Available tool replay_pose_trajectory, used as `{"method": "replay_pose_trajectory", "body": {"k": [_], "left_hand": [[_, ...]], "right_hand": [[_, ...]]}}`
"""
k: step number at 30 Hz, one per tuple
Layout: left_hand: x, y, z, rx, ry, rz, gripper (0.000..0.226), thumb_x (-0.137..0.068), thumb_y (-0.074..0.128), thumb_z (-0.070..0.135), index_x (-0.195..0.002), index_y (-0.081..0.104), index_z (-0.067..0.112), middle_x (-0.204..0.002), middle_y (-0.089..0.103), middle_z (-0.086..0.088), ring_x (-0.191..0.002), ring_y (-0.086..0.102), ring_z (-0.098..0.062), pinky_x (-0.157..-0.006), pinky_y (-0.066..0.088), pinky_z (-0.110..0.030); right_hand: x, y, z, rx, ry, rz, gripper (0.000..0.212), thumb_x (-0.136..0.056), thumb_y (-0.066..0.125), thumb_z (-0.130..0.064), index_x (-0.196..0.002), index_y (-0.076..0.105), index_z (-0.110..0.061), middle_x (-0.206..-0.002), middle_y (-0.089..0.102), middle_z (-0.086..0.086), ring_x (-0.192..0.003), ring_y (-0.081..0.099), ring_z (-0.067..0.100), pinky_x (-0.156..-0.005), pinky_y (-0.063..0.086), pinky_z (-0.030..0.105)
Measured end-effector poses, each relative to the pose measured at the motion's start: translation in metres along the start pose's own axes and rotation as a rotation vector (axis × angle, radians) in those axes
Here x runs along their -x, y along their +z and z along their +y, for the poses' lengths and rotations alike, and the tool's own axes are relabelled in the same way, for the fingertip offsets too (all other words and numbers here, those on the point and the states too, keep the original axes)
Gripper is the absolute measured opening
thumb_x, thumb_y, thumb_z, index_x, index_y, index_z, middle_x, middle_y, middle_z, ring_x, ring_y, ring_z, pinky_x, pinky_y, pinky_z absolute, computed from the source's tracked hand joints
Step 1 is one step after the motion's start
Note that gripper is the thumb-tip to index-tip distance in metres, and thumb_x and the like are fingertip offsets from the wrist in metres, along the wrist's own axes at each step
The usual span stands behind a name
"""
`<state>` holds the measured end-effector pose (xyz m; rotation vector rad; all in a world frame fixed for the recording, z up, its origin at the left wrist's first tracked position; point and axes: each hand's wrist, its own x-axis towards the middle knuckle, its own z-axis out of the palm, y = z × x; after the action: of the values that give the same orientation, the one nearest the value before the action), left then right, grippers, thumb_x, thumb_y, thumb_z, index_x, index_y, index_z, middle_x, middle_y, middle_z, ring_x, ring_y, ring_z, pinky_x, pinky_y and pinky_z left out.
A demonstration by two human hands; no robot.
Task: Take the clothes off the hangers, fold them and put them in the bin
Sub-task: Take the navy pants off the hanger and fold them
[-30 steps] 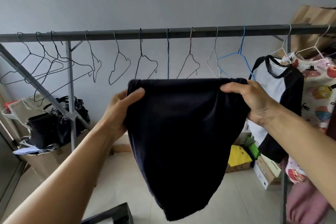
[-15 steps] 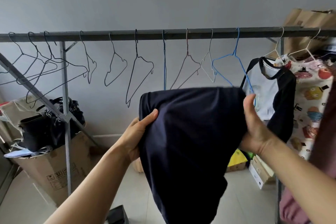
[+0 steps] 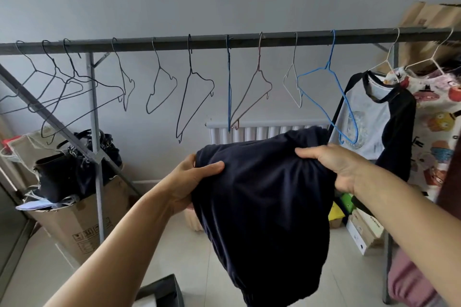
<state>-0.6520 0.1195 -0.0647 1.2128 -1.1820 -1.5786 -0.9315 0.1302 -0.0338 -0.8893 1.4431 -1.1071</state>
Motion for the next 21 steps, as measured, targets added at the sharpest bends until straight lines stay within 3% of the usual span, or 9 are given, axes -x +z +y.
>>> {"method": "replay_pose_trajectory", "body": {"k": [2,5,8,10,13,14,16,19,21], "left_hand": [[-0.005,0.005,-0.001,-0.029,0.012,0.093,0.102,-0.064,0.092,0.029,-0.147,0.032,0.034,-0.135,0.053,-0.004,-0.112,0.063,-0.032,-0.088,0.056,-0.051],[-0.009,0.014,-0.004,0.048,0.051,0.15,0.092,-0.085,0.075,0.015,-0.148,0.019,0.052,-0.134,0.044,-0.006,-0.114,0.06,-0.036,-0.091,0.054,-0.055],[-0.009,0.019,-0.005,-0.005,0.151,0.151,0.06,-0.093,0.065,0.013,-0.14,0.044,0.044,-0.136,0.044,0.0,-0.114,0.055,-0.022,-0.085,0.055,-0.035],[-0.007,0.019,-0.003,0.003,0.167,0.138,0.034,-0.096,0.061,0.012,-0.122,0.065,0.033,-0.124,0.06,-0.002,-0.103,0.062,-0.02,-0.074,0.056,-0.027],[-0.004,0.018,0.002,0.067,0.176,0.115,0.017,-0.093,0.064,0.015,-0.106,0.074,0.019,-0.119,0.07,-0.009,-0.106,0.066,-0.021,-0.088,0.054,-0.029],[-0.001,0.018,0.003,0.077,0.193,0.081,0.021,-0.088,0.069,0.022,-0.107,0.074,0.016,-0.12,0.07,-0.007,-0.107,0.066,-0.02,-0.088,0.054,-0.027],[0.002,0.013,0.003,0.028,0.238,-0.043,0.052,-0.069,0.084,0.037,-0.115,0.069,0.017,-0.121,0.067,-0.007,-0.105,0.067,-0.019,-0.083,0.056,-0.024],[0.004,0.009,0.003,-0.28,0.303,-0.123,0.086,-0.048,0.095,0.031,-0.126,0.059,0.027,-0.134,0.051,0.0,-0.114,0.062,-0.015,-0.093,0.054,-0.027],[0.003,0.011,0.004,-0.526,0.339,-0.055,0.087,-0.054,0.096,0.021,-0.129,0.054,0.031,-0.139,0.037,0.011,-0.119,0.05,-0.005,-0.092,0.046,-0.012]], "right_hand": [[-0.003,0.003,0.008,0.126,-0.053,0.052,0.089,-0.065,0.088,-0.041,-0.136,0.047,-0.005,-0.125,0.062,0.011,-0.108,0.062,0.027,-0.096,0.051,0.043],[-0.004,0.005,0.015,0.232,-0.112,0.15,0.069,-0.083,0.077,-0.031,-0.133,0.043,0.002,-0.12,0.051,0.006,-0.108,0.05,0.022,-0.092,0.04,0.03],[-0.014,0.002,0.016,0.177,-0.158,0.178,0.075,-0.083,0.077,-0.028,-0.14,0.038,0.0,-0.137,0.049,0.01,-0.122,0.05,0.027,-0.101,0.042,0.036],[-0.012,0.004,0.011,0.115,-0.193,0.192,0.081,-0.085,0.075,-0.024,-0.15,0.03,-0.011,-0.153,0.036,0.009,-0.136,0.041,0.029,-0.111,0.036,0.042],[-0.018,0.003,0.006,-0.025,-0.166,0.172,0.038,-0.09,0.067,-0.011,-0.125,0.064,-0.025,-0.139,0.054,0.009,-0.126,0.053,0.028,-0.106,0.044,0.044],[-0.018,0.004,0.003,-0.07,-0.135,0.162,0.026,-0.092,0.062,-0.008,-0.111,0.07,-0.024,-0.127,0.062,0.01,-0.116,0.059,0.027,-0.098,0.05,0.042],[-0.017,0.006,-0.003,-0.141,-0.085,0.129,0.024,-0.097,0.053,-0.006,-0.099,0.073,-0.018,-0.108,0.068,0.012,-0.097,0.064,0.026,-0.079,0.055,0.036],[-0.014,0.009,-0.012,-0.209,-0.055,0.088,0.027,-0.1,0.048,-0.007,-0.086,0.069,-0.016,-0.096,0.068,0.012,-0.085,0.063,0.024,-0.072,0.053,0.034],[-0.011,0.01,-0.017,-0.251,-0.041,0.066,0.023,-0.099,0.05,-0.008,-0.085,0.067,-0.014,-0.09,0.066,0.01,-0.079,0.062,0.022,-0.068,0.052,0.033]]}}
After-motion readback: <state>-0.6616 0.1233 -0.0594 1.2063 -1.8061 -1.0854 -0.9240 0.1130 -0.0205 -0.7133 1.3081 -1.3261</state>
